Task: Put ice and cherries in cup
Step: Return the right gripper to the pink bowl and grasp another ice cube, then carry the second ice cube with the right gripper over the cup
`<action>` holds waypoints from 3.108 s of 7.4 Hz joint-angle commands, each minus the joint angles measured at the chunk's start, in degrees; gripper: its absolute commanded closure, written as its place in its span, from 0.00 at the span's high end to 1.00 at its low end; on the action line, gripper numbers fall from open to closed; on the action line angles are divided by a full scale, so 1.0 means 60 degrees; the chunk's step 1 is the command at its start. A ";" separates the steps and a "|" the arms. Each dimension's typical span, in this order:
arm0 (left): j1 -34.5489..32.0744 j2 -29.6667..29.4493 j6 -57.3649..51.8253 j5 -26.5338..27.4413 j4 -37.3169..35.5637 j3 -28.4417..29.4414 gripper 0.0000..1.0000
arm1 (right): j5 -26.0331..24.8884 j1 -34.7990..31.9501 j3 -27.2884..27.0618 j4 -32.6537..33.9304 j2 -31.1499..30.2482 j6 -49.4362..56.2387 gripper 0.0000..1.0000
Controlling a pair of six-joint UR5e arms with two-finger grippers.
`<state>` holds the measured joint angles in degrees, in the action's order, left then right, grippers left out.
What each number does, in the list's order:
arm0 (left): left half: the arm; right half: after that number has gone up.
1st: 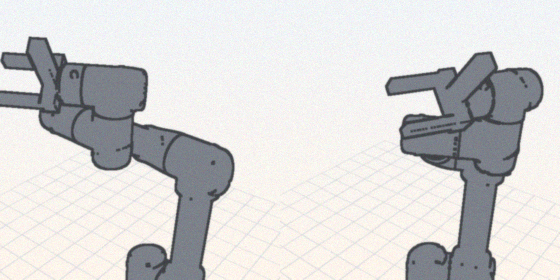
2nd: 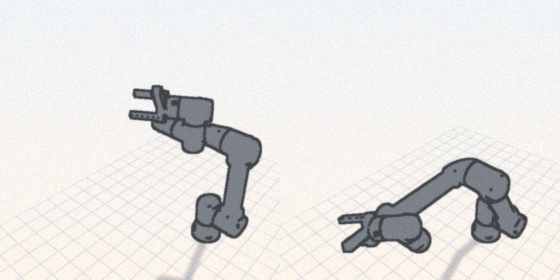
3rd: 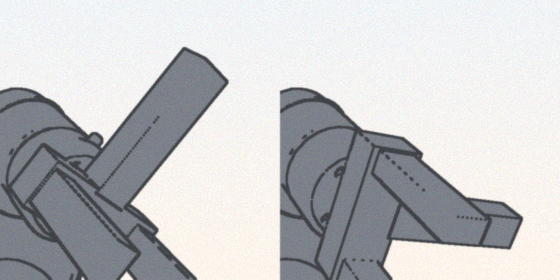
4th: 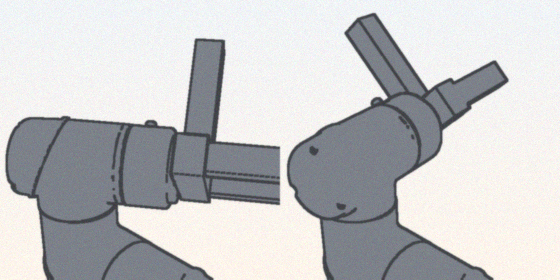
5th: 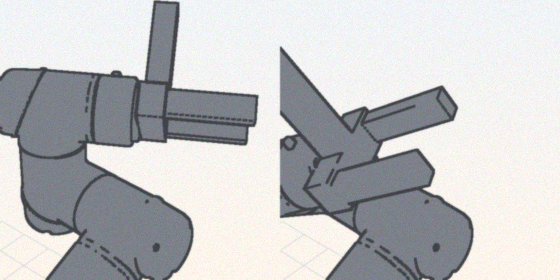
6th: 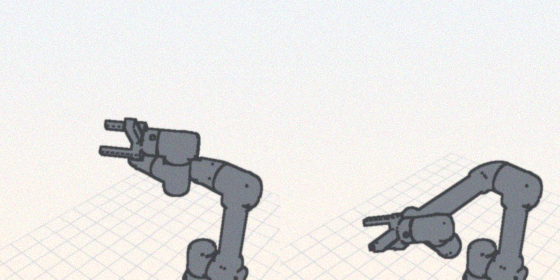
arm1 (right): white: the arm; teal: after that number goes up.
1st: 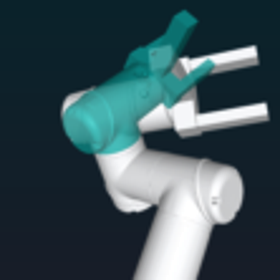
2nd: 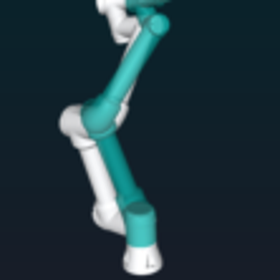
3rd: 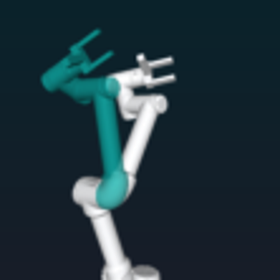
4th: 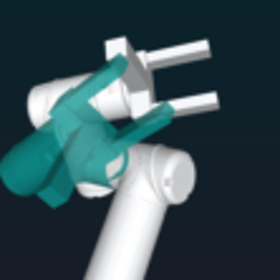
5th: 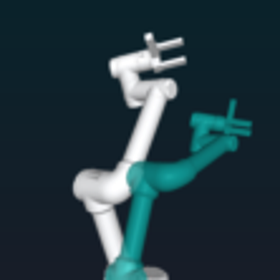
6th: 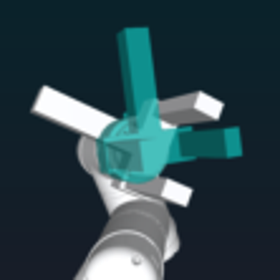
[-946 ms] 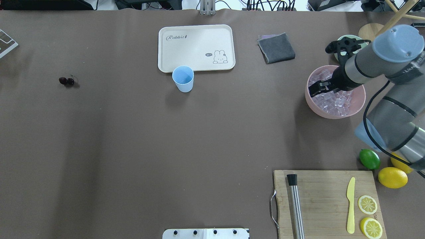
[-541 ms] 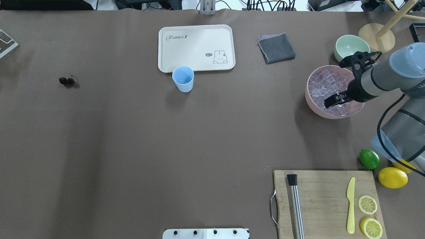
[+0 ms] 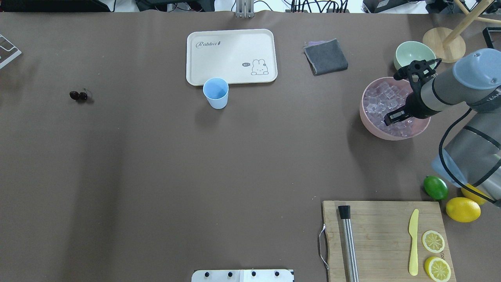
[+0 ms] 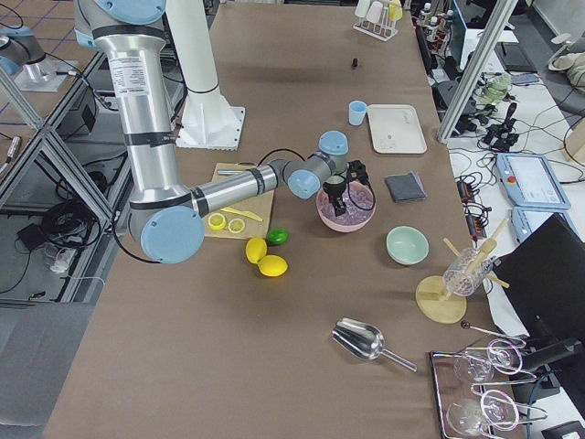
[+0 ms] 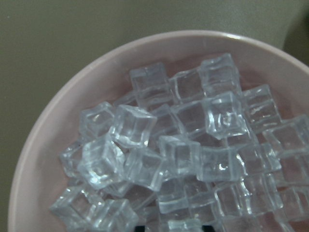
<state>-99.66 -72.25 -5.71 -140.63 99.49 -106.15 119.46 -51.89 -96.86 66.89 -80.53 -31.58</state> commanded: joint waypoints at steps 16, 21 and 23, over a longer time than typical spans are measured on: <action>-0.0001 -0.0014 0.0000 0.0000 -0.0015 0.0085 0.98 | -0.4057 0.3228 0.4556 0.1786 0.8661 -0.9868 0.14; -0.0015 -0.0014 0.0000 0.0000 -0.0015 0.0085 0.98 | -0.4645 0.3301 0.5040 0.1683 0.8837 -1.0469 0.19; -0.0015 -0.0014 0.0000 0.0000 -0.0015 0.0070 0.98 | -0.4660 0.3331 0.5040 0.1683 0.8851 -1.0629 0.22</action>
<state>-99.76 -72.32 -5.71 -140.62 99.41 -105.69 91.62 -32.04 -66.68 77.00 -27.52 -94.74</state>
